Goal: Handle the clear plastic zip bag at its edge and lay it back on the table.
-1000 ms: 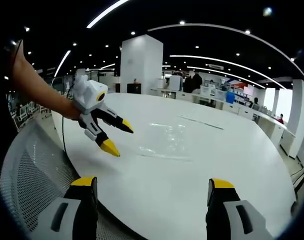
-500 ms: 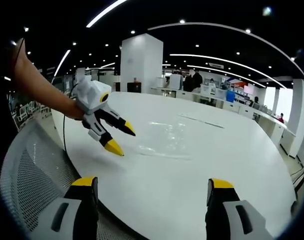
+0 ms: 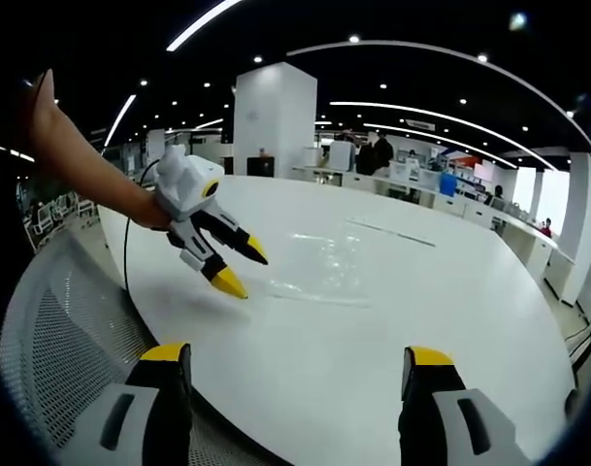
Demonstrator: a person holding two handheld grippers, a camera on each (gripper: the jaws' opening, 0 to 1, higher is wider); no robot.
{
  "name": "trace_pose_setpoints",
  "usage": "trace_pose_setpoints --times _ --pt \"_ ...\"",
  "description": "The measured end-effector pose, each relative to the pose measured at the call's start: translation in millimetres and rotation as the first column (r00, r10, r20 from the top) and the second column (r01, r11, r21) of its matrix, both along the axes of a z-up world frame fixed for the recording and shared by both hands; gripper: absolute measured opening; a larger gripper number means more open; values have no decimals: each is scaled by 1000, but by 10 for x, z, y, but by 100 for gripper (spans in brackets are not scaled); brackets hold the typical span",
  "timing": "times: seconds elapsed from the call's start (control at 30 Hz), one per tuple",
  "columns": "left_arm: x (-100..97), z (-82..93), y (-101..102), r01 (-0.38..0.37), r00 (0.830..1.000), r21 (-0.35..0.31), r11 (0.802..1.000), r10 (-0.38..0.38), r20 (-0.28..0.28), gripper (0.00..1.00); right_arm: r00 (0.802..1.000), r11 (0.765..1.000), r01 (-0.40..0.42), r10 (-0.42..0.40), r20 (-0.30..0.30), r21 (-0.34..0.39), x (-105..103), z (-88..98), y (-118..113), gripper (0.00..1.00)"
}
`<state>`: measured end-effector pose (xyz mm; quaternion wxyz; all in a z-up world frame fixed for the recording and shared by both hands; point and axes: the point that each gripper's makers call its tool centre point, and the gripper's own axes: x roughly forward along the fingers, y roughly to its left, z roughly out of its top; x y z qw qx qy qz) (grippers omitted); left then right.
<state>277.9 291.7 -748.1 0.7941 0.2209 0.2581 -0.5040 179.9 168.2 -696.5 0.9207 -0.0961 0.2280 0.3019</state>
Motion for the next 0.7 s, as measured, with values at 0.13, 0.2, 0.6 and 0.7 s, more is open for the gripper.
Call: trace_pose_setpoints --times 0.13,0.2,0.6,0.7 --pt "10 -31 -8 -1 1000 12 1000 1 -5 43 1000 1000 3 -3 0 -1 3 -3 -8 90" --pt "14 -33 -14 -2 1000 13 1000 2 -3 42 1000 1000 5 -5 1 0 5 0 -10 90" --pt "47 -172 41 -8 999 44 999 9 -38 37 1000 1000 12 -12 -2 4 12 -4 -20 89" --pt "67 -189 38 -7 999 55 998 9 -38 35 1000 1000 13 -13 -4 3 12 -7 -22 89"
